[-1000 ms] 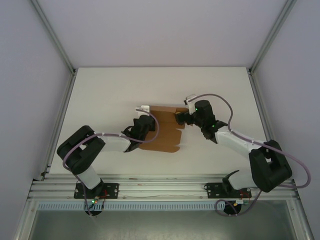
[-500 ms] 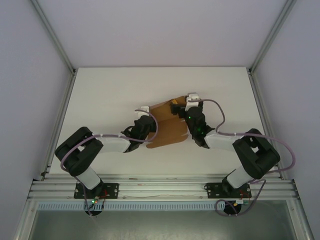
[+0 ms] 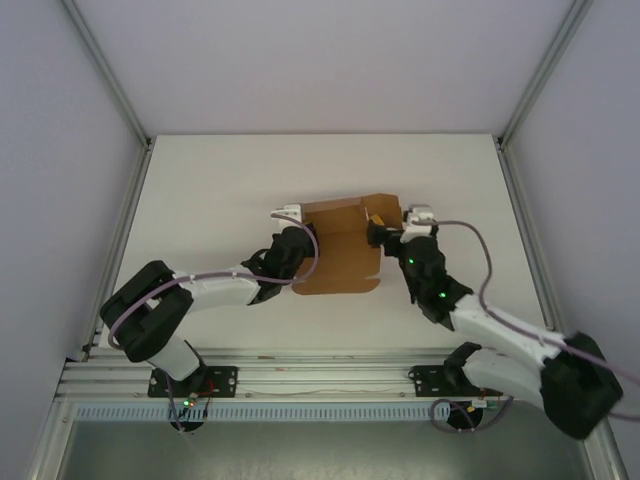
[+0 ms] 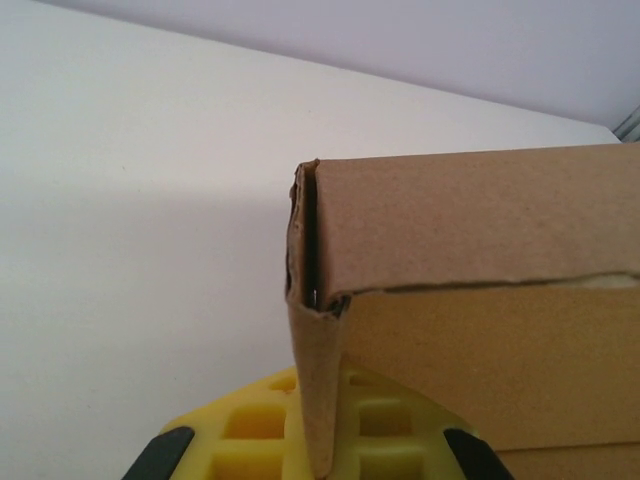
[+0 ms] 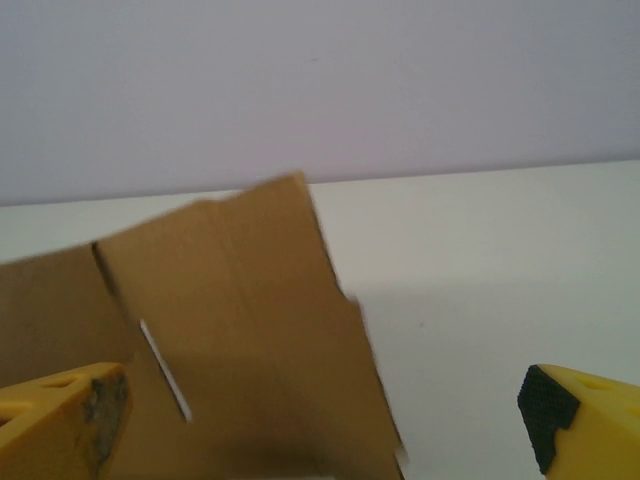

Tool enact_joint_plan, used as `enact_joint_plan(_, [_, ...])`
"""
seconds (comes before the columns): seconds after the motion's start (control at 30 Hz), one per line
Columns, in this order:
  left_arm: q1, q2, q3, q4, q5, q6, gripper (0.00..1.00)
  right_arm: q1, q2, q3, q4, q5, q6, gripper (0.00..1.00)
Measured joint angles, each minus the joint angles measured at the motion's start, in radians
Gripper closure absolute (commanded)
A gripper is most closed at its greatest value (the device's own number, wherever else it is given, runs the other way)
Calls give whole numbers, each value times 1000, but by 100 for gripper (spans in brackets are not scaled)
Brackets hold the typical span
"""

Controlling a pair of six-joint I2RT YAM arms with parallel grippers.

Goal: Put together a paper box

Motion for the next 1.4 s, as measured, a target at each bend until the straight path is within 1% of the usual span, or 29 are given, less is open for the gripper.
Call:
enact_joint_plan(0.1, [0, -4, 0, -5, -14, 26, 100, -40, -175, -31, -150, -7, 42, 0])
enact_joint_plan(0.17, [0, -8, 0, -5, -21, 40, 100, -78, -254, -46, -227, -29, 66, 0])
enact_joint_plan(0.23, [0, -16, 0, -6, -23, 49, 100, -119, -303, -59, -294, -62, 88, 0])
enact_joint_plan(0.3, [0, -28, 0, -6, -23, 56, 100, -145, -311, -64, -340, -87, 106, 0])
enact_joint_plan(0.43, [0, -54, 0, -6, -23, 59, 100, -173, -238, -64, -375, -152, 123, 0])
enact_joint_plan(0.53, [0, -63, 0, -6, -23, 59, 100, -179, -130, -45, -391, -194, 126, 0])
enact_joint_plan(0.7, [0, -63, 0, -6, -19, 59, 100, -180, 3, 3, -356, -223, 125, 0])
enact_joint_plan(1.0, [0, -63, -1, -6, -19, 66, 100, -181, 76, 60, -256, -243, 101, 0])
enact_joint_plan(1.23, [0, -61, -1, -5, -18, 67, 100, -185, 145, 61, -157, -321, 95, 0])
enact_joint_plan(1.4, [2, -49, -1, -5, -19, 66, 100, -186, 219, 94, -133, -359, 94, 0])
